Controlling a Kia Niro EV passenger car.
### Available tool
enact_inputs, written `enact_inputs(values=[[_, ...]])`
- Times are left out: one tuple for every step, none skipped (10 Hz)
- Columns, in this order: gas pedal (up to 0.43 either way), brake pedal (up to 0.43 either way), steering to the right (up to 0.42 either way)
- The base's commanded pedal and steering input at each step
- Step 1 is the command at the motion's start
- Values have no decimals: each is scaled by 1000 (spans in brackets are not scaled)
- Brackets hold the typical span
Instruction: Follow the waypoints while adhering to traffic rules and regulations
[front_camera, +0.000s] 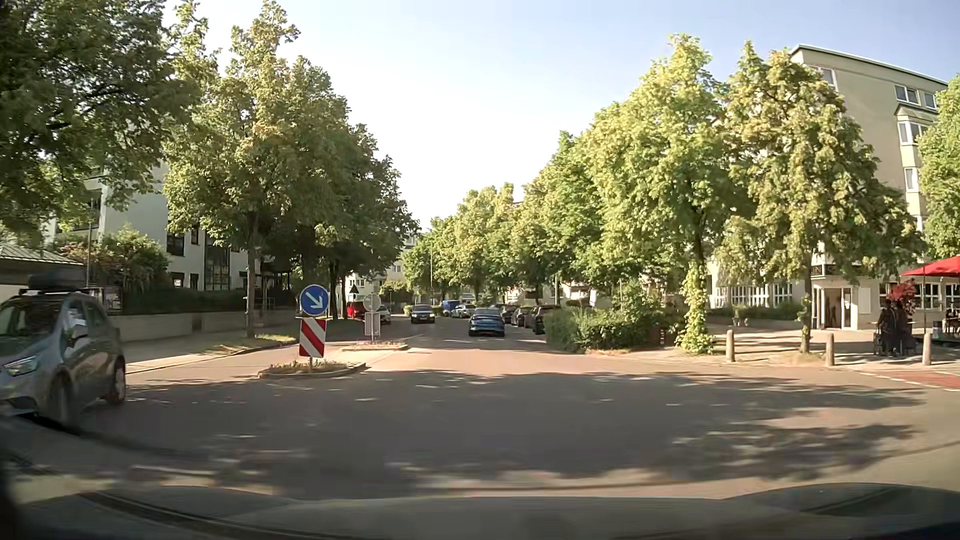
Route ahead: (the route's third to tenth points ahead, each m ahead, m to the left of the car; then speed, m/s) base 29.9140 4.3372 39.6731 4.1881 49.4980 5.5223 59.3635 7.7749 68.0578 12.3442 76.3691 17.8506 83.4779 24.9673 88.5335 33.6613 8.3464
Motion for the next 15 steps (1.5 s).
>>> enact_inputs(values=[[8, 0, -4], [8, 0, -4], [0, 0, -4], [0, 0, -4], [0, 0, -5], [0, 0, -4], [8, 0, -1], [59, 0, -1], [87, 0, -1], [118, 0, -1], [118, 0, -2], [138, 0, -3], [138, 0, -3], [138, 0, -3], [138, 0, -3]])
